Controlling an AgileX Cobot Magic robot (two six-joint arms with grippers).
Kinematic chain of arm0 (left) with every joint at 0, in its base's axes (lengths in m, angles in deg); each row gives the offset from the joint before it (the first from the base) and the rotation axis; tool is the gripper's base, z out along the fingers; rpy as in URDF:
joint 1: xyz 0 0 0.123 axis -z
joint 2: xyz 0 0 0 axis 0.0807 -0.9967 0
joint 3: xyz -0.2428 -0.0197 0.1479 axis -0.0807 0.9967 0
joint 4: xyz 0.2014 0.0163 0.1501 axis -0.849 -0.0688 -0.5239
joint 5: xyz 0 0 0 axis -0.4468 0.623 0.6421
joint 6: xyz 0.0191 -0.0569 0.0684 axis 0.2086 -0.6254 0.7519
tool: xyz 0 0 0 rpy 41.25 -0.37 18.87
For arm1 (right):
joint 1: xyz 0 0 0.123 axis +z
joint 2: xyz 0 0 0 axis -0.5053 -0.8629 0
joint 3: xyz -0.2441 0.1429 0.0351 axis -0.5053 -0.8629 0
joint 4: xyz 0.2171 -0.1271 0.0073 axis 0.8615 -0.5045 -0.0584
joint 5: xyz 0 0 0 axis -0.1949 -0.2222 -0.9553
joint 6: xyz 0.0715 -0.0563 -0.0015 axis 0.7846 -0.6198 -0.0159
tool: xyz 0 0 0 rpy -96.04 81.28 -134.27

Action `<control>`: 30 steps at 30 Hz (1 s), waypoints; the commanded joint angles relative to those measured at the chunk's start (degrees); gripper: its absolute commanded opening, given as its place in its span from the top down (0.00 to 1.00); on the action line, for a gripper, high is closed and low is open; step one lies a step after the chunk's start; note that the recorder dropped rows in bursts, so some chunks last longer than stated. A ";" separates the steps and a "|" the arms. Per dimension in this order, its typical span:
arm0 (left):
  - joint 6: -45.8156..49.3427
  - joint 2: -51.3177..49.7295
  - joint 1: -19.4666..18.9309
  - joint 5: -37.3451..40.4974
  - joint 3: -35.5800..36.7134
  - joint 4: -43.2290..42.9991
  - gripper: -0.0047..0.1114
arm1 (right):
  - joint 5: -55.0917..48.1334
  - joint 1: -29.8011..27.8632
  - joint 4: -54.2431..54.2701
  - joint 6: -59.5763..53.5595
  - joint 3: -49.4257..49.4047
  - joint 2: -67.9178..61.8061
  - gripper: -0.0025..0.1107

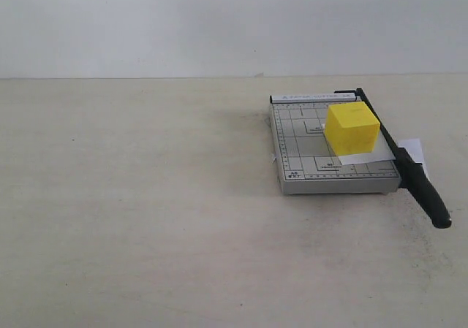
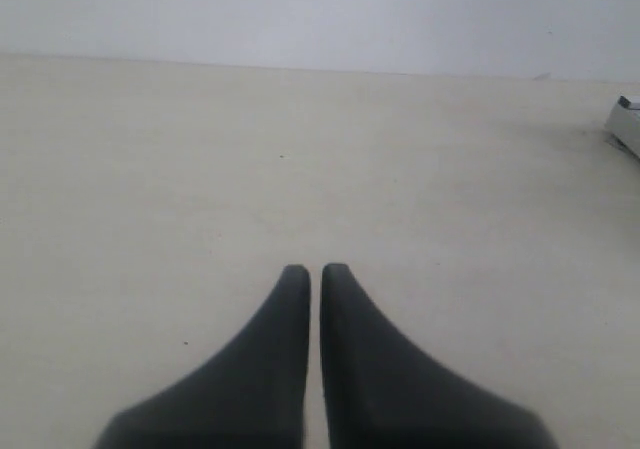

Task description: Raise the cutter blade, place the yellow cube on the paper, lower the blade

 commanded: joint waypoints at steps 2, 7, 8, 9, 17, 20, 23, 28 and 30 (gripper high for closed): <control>-0.63 0.18 1.30 0.49 0.19 0.78 0.92 | 0.30 0.08 -0.33 -0.08 0.04 0.26 0.98; -0.54 0.18 1.01 0.37 0.19 0.78 0.92 | 0.30 0.08 -0.33 0.06 0.04 0.26 0.98; -0.53 0.18 1.01 0.27 0.19 0.78 0.92 | 0.30 0.08 -0.33 0.06 0.04 0.26 0.98; -0.53 0.18 1.01 0.14 0.19 0.78 0.92 | 0.30 0.08 -0.33 0.06 0.04 0.26 0.98; -0.53 0.18 1.01 0.04 0.19 0.78 0.92 | 0.30 0.08 -0.33 0.00 0.04 0.26 0.98; -0.53 0.18 1.01 0.04 0.19 0.78 0.92 | 0.30 0.08 -0.33 0.12 0.04 0.26 0.98; -0.53 0.18 1.01 0.04 0.19 0.78 0.92 | 0.30 0.08 -0.33 0.12 0.04 0.26 0.98; -0.53 0.18 1.01 0.04 0.19 0.78 0.92 | 0.30 0.08 -0.33 -0.07 0.04 0.26 0.98; -0.53 0.18 1.01 0.04 0.19 0.78 0.92 | 0.30 0.08 -0.33 -0.07 0.04 0.26 0.98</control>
